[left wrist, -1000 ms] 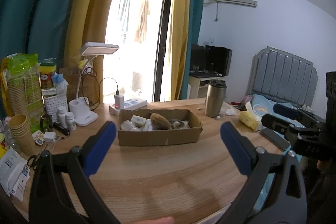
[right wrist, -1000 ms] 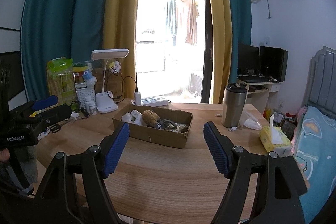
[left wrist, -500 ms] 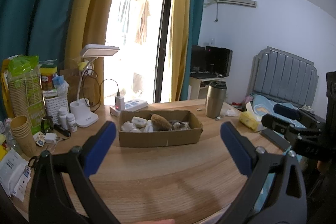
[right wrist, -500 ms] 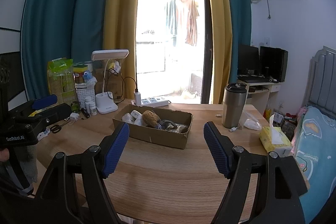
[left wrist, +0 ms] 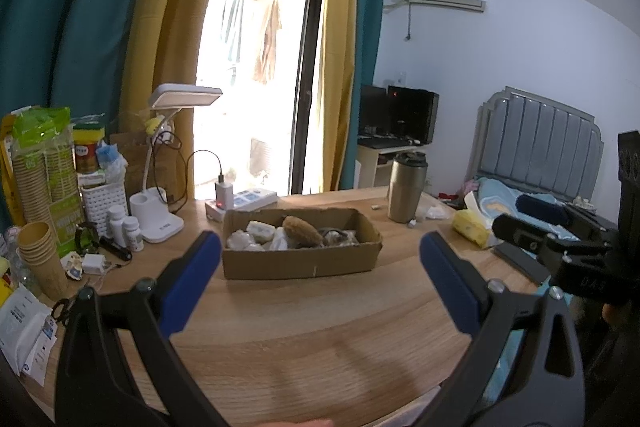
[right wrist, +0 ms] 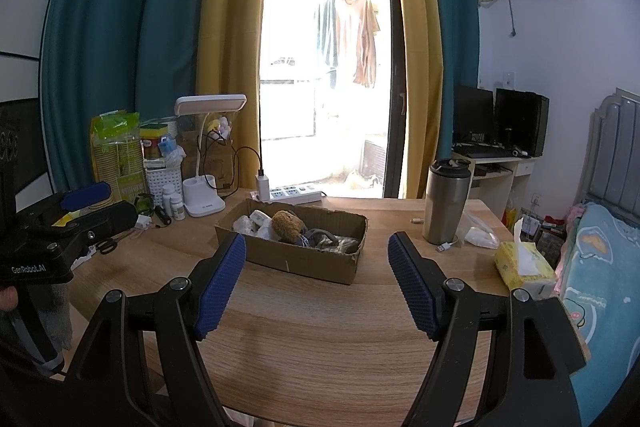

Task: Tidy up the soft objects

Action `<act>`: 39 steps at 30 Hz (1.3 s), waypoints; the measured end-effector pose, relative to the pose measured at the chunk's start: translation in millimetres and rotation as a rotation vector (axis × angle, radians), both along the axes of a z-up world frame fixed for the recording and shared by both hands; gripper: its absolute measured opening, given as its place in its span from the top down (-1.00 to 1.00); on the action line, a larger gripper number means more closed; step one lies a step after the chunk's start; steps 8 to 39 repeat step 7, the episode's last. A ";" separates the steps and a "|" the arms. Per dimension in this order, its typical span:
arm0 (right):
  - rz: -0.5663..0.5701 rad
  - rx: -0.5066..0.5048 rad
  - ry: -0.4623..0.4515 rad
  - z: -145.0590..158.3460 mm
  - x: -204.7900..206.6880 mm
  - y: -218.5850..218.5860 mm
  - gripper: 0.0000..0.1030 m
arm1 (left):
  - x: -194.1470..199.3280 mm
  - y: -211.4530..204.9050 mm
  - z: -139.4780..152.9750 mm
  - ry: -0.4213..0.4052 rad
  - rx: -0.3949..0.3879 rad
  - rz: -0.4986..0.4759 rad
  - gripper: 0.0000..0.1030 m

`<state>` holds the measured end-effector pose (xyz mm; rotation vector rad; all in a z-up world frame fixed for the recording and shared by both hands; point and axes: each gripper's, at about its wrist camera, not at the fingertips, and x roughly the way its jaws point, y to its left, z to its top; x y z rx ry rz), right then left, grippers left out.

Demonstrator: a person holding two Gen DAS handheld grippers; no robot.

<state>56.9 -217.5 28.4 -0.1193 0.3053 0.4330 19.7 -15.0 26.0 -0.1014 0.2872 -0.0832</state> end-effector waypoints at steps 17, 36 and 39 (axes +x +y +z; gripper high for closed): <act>0.005 0.010 0.006 -1.8 1.8 2.1 -0.50 | 10.2 -4.5 -5.8 0.044 0.042 0.024 -0.96; 0.005 0.010 0.006 -1.8 1.8 2.1 -0.50 | 10.2 -4.5 -5.8 0.044 0.042 0.024 -0.96; 0.005 0.010 0.006 -1.8 1.8 2.1 -0.50 | 10.2 -4.5 -5.8 0.044 0.042 0.024 -0.96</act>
